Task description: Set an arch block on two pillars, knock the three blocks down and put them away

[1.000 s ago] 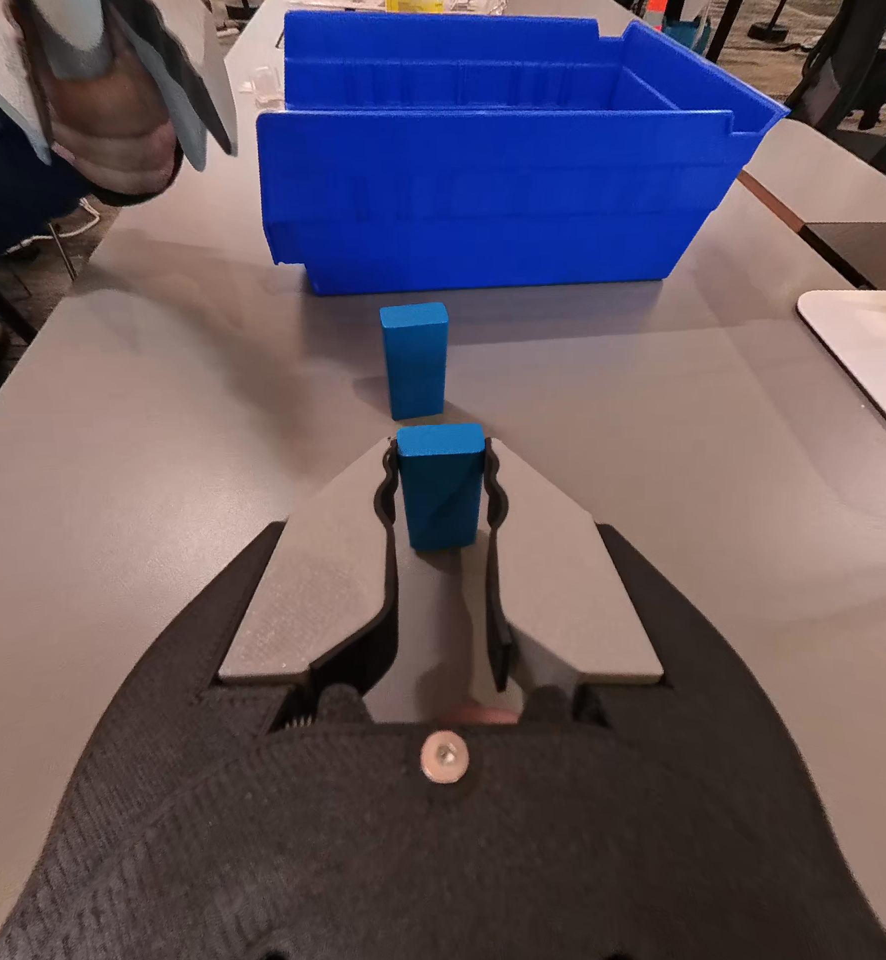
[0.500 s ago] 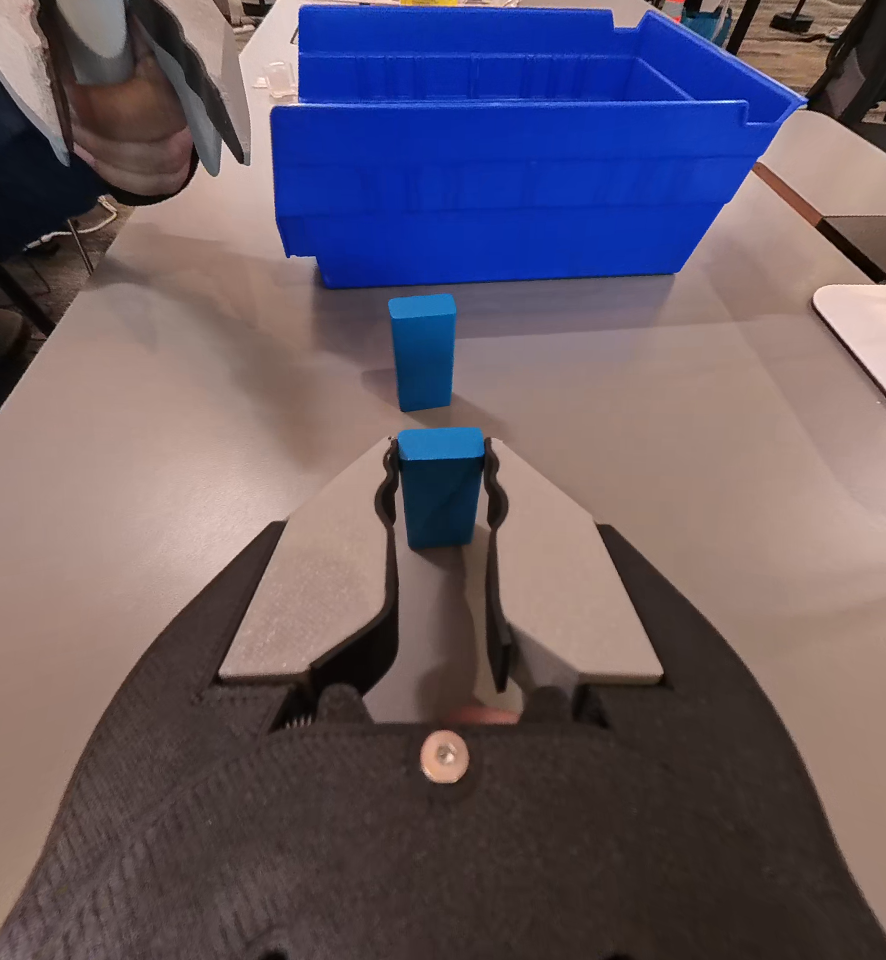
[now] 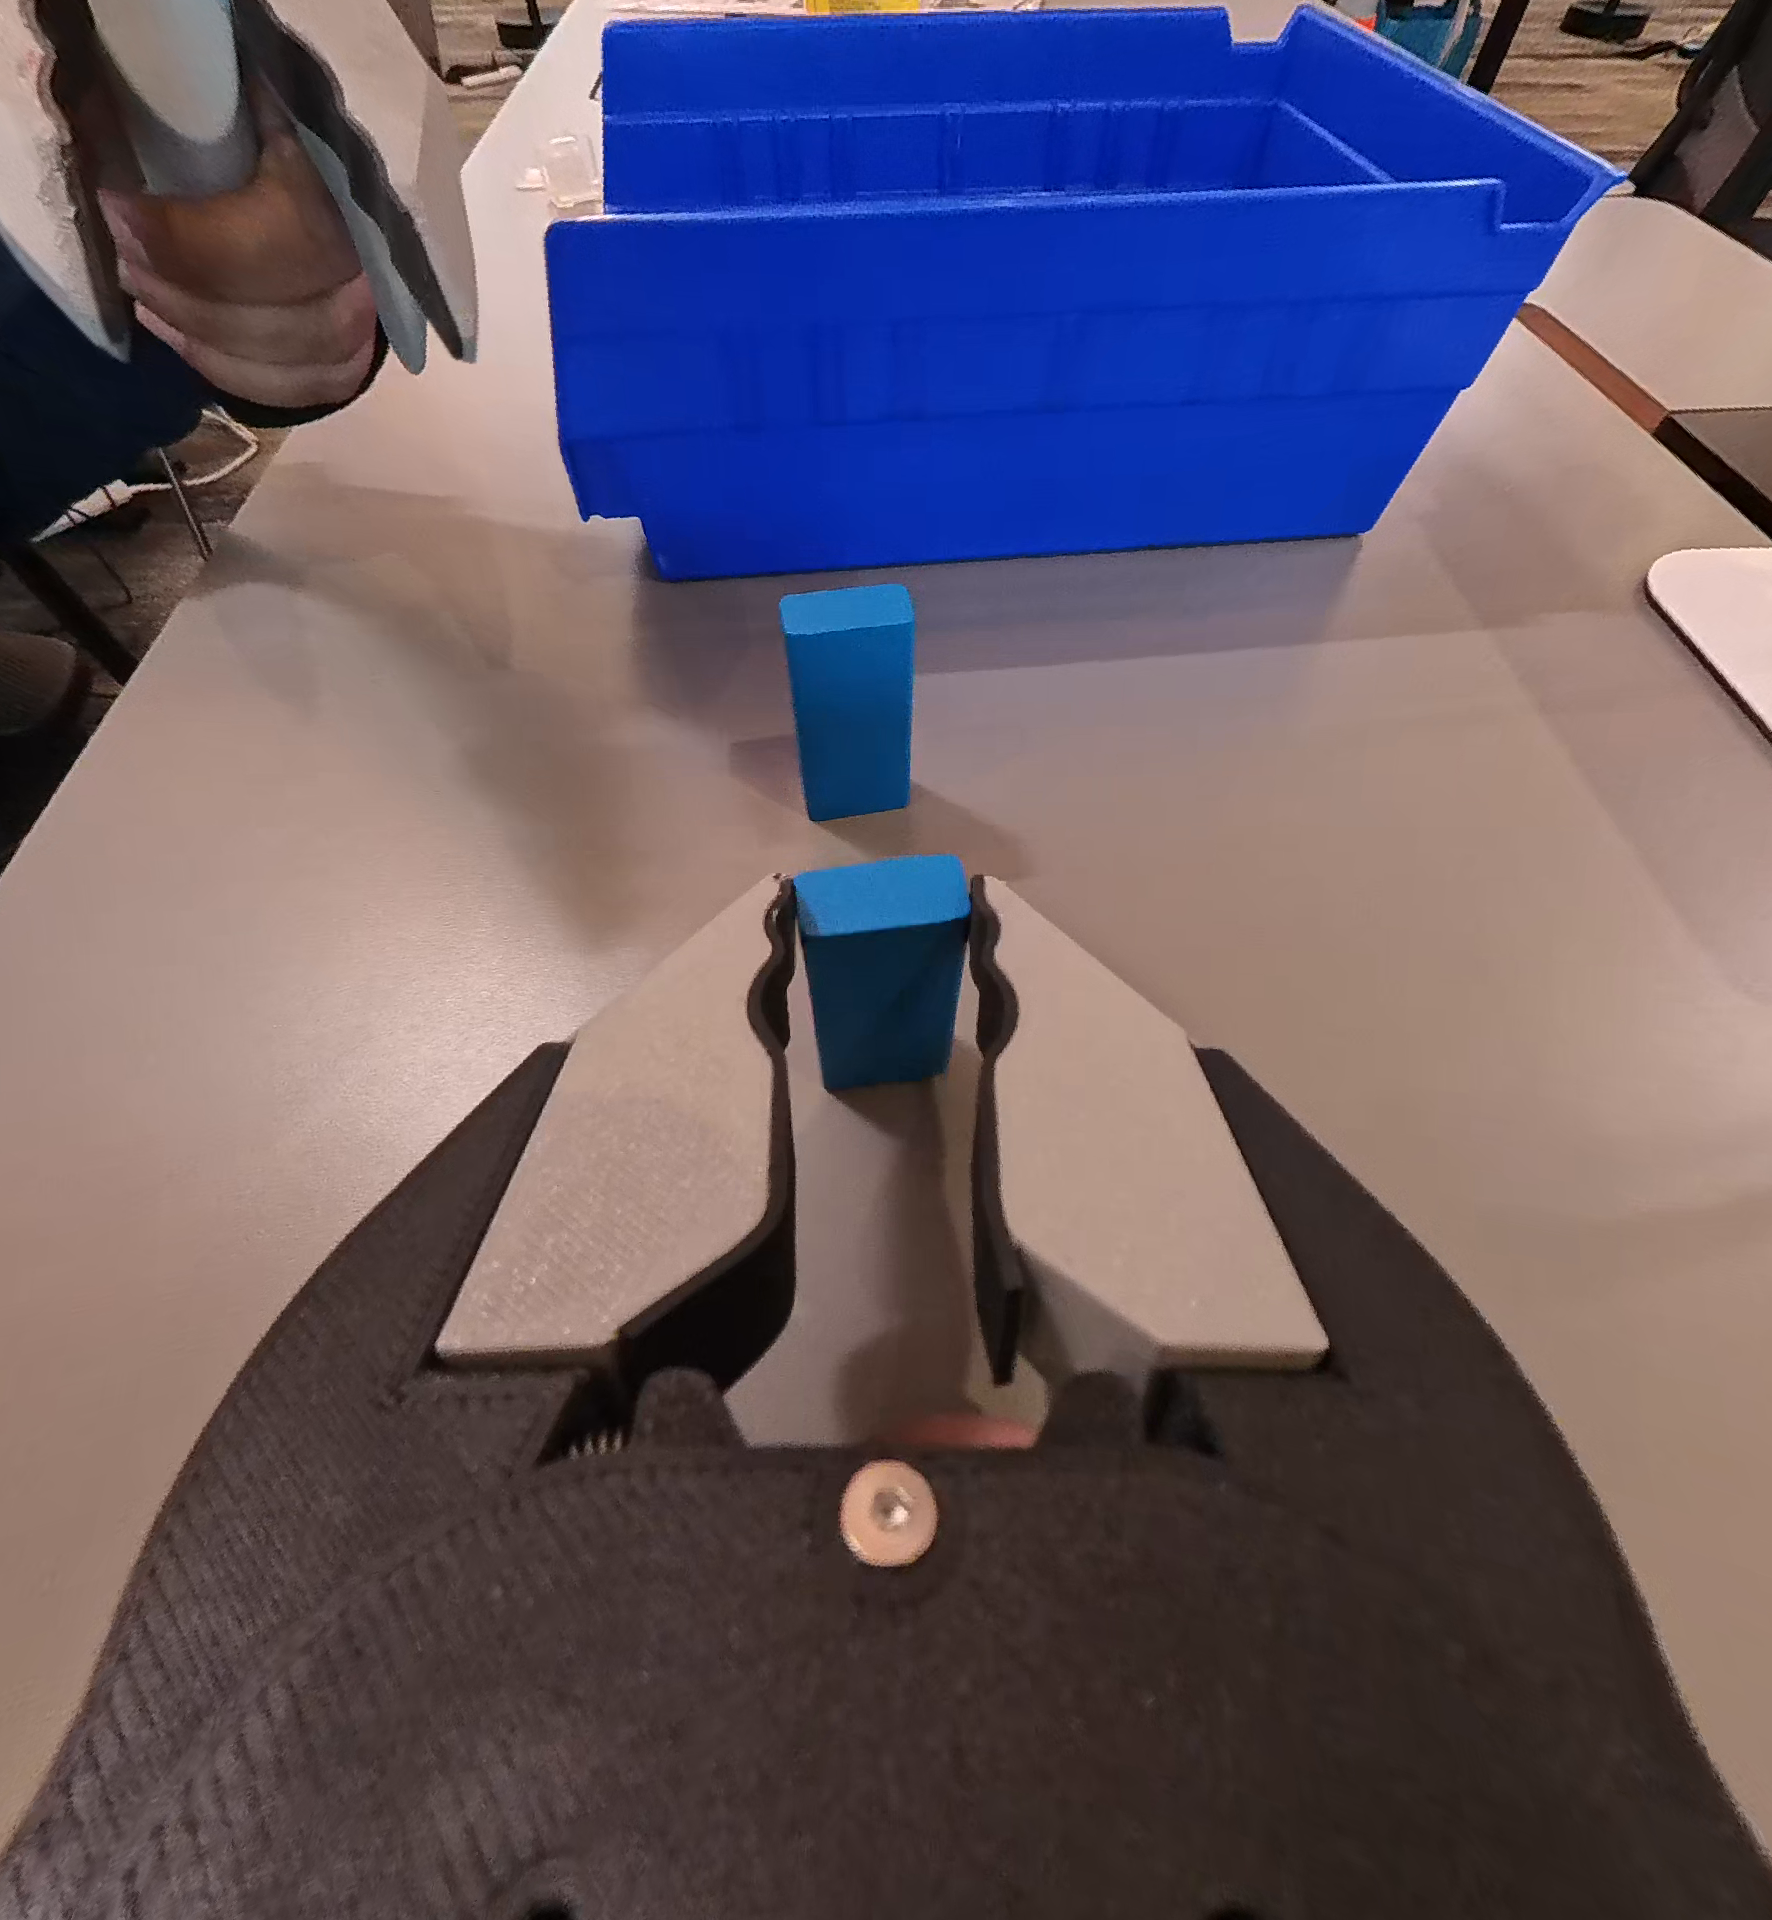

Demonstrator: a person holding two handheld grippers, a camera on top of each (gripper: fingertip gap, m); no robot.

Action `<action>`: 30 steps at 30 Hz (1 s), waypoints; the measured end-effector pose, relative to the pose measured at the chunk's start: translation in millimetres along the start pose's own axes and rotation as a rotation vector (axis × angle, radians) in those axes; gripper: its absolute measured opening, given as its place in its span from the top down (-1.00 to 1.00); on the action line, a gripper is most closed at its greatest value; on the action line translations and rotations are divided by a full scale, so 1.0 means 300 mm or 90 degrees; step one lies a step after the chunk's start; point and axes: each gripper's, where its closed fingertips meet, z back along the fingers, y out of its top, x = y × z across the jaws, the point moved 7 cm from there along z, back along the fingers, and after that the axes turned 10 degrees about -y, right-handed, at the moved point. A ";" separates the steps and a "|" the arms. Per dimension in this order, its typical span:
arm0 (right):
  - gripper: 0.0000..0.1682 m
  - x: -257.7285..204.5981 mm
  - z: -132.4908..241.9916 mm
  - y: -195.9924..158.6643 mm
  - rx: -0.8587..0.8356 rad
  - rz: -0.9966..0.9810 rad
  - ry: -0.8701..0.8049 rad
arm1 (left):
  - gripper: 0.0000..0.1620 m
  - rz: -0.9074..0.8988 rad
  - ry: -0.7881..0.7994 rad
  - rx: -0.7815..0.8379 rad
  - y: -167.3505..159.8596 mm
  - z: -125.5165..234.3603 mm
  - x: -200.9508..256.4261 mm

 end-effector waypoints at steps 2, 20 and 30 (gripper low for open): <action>0.63 -0.001 -0.001 -0.001 -0.003 0.000 0.000 | 0.39 -0.002 0.006 -0.010 0.000 -0.011 0.005; 0.63 -0.001 -0.002 -0.003 -0.009 0.001 -0.012 | 0.39 0.007 0.056 -0.078 -0.020 -0.048 -0.012; 0.63 -0.004 -0.001 -0.003 -0.010 -0.002 -0.014 | 0.40 0.011 0.056 -0.080 -0.016 -0.042 -0.010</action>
